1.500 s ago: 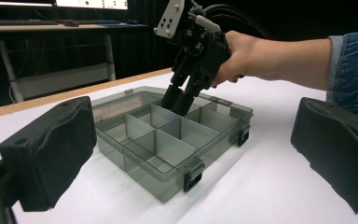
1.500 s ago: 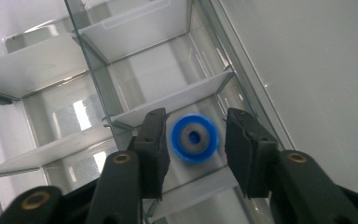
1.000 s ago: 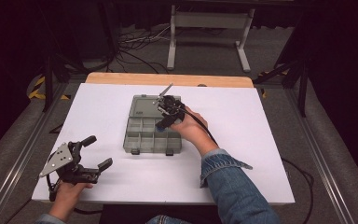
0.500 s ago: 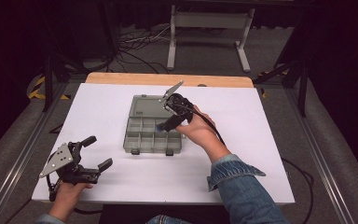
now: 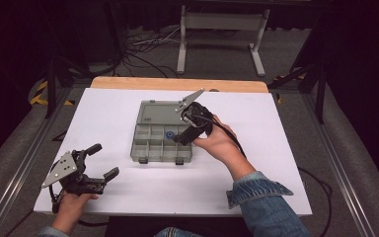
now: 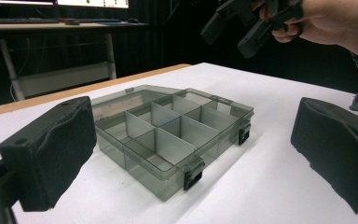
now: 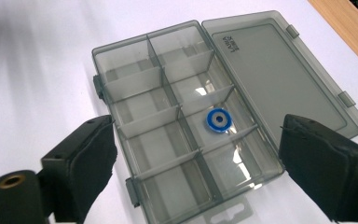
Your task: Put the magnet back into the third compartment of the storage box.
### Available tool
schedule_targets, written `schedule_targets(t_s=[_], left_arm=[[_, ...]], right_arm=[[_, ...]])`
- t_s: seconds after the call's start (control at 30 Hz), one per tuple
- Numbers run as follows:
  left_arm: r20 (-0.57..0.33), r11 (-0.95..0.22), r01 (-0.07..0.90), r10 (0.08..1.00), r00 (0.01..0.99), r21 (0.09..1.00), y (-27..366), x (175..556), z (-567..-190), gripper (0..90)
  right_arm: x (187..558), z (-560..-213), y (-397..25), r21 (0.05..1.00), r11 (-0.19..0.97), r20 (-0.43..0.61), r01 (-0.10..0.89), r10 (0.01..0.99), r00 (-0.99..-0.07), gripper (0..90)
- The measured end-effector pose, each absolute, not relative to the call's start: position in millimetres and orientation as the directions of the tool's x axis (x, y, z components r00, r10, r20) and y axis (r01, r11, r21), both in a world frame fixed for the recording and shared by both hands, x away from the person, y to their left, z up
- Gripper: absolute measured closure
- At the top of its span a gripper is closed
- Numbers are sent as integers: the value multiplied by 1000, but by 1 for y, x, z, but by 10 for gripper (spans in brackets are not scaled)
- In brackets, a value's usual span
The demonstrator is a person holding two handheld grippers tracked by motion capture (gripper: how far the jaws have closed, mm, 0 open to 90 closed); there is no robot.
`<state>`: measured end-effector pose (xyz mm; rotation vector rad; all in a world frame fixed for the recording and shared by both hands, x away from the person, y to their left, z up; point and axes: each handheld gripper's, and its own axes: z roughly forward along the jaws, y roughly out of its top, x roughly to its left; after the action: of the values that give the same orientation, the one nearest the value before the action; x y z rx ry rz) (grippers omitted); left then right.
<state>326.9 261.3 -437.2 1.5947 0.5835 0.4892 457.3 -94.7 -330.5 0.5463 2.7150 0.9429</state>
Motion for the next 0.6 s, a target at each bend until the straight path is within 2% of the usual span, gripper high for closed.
schedule_targets(t_s=[0.4,0.6], left_arm=[[-31,-56,86,633,774,995,263,327,-437,8],[-26,-63,85,631,775,994,262,327,-437,8]], right_arm=[[439,-324,-120,686,679,-90,260,434,-897,90],[426,-318,-141,745,621,-89,244,455,-886,55]])
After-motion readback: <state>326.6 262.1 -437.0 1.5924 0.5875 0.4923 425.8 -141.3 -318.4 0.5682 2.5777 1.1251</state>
